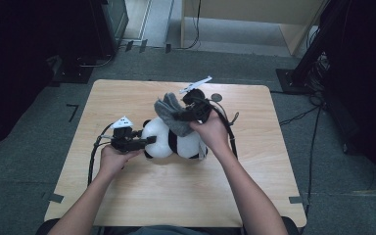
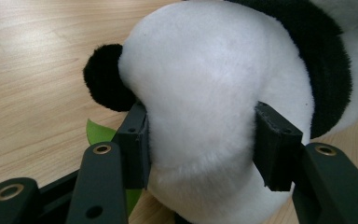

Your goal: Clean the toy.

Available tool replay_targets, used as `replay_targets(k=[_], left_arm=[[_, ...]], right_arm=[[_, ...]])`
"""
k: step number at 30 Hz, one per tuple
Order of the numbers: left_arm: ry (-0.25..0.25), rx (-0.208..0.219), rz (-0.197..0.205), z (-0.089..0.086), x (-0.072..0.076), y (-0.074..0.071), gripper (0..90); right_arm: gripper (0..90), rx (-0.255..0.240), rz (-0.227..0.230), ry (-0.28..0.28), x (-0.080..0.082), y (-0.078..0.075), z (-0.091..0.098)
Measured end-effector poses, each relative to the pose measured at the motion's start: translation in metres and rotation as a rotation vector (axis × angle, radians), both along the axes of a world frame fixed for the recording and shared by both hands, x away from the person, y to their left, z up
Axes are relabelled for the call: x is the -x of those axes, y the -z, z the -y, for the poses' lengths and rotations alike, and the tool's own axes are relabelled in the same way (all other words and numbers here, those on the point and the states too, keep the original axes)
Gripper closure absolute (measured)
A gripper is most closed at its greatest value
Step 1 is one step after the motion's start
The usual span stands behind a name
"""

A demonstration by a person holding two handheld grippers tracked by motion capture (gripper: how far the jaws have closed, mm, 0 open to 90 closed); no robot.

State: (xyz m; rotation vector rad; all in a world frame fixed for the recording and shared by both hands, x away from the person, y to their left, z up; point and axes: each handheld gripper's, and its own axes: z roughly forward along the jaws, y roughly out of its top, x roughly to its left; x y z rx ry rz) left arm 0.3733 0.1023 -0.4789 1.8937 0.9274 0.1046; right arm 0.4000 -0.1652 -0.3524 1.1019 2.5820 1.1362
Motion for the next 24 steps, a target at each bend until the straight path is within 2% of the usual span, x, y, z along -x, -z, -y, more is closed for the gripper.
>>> replay_targets(k=[3, 5, 7, 11, 17, 24], left_arm=[[0.002, -0.003, 0.007, 0.000, 0.000, 0.000, 45.5], [0.004, -0.001, 0.015, 0.000, 0.000, 0.001, 44.3], [0.000, 0.010, 0.007, -0.001, -0.001, 0.002, 39.3], [0.003, 0.039, -0.006, -0.002, -0.003, 0.003, 29.5], [-0.005, 0.046, -0.010, -0.005, 0.002, 0.001, 25.8], [0.026, 0.003, 0.056, -0.009, 0.017, -0.001, 25.9]], right_arm=[[76.8, 0.025, -0.031, -0.025, 0.000, 0.016, -0.015], [76.8, 0.053, -0.045, -0.021, -0.001, 0.026, -0.020], [76.8, 0.051, -0.046, -0.012, -0.002, 0.033, -0.021], [76.8, 0.038, -0.039, 0.007, -0.006, 0.038, -0.015], [76.9, 0.024, -0.054, 0.017, -0.012, 0.042, -0.012], [77.1, 0.002, -0.063, 0.041, -0.020, 0.047, -0.006]])
